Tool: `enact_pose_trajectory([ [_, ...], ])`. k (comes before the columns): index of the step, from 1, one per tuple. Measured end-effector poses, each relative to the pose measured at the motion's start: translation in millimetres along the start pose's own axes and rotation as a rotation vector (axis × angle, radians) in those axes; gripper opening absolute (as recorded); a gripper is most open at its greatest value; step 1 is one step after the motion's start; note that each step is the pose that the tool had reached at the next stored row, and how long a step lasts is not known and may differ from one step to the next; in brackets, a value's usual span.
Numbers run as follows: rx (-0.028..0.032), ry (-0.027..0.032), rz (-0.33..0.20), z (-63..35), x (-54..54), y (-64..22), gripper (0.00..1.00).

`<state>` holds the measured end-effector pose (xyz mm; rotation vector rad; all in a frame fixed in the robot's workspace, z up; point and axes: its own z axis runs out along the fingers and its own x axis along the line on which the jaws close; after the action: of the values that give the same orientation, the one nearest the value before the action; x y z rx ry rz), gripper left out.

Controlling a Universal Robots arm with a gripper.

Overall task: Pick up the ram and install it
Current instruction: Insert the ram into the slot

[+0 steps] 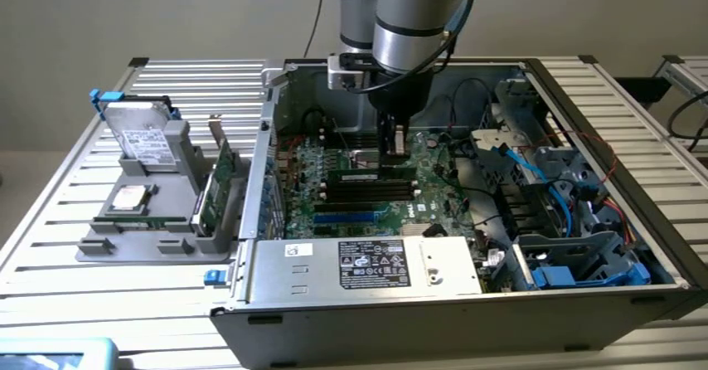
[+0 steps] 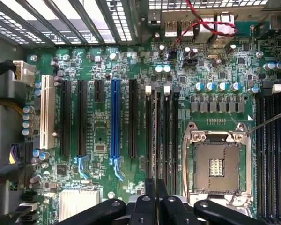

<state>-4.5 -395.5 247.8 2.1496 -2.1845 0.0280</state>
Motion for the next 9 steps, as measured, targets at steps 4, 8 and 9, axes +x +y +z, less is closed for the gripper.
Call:
enact_pose_trajectory([
  [4,0.0001,0.0019,0.000,3.7,-0.1,-0.1,0.13],
  [8,0.0001,0.0039,0.000,5.3,1.0,-0.2,0.13],
  [9,0.0001,0.0043,0.000,5.6,1.3,-0.2,0.13],
])
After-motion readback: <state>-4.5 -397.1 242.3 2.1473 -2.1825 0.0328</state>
